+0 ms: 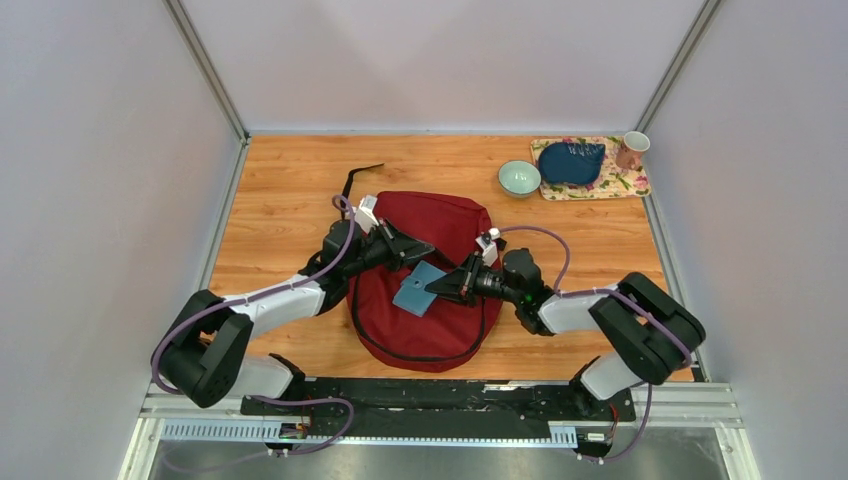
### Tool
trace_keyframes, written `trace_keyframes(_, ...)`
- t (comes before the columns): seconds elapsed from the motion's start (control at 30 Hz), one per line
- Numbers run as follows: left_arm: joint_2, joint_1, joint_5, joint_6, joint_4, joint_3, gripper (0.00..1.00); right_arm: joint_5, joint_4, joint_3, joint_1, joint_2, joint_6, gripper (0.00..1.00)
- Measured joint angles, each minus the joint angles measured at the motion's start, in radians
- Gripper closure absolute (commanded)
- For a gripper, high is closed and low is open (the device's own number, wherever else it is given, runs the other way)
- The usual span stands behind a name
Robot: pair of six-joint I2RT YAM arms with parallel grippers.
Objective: Pack the student bag
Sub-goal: Place the book in the student bag.
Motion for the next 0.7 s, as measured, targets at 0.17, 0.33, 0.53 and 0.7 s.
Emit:
trace_keyframes(0.17,-0.001,0.000,0.019,-0.013,0.022,0.000,1.00,0.003,0.172,-0.003,0.003,0.137,0.081,1.00)
trace_keyframes(0.33,-0.016,0.001,0.019,-0.012,0.018,-0.004,1.00,0.032,0.329,-0.013,-0.003,0.222,0.137,1.00)
trace_keyframes(0.53,-0.087,0.000,0.003,-0.010,0.002,-0.050,1.00,0.107,0.412,-0.052,-0.069,0.219,0.159,1.00)
trace_keyframes(0.7,-0.101,-0.001,-0.001,-0.019,-0.001,-0.056,1.00,0.163,0.440,-0.068,-0.090,0.207,0.166,1.00)
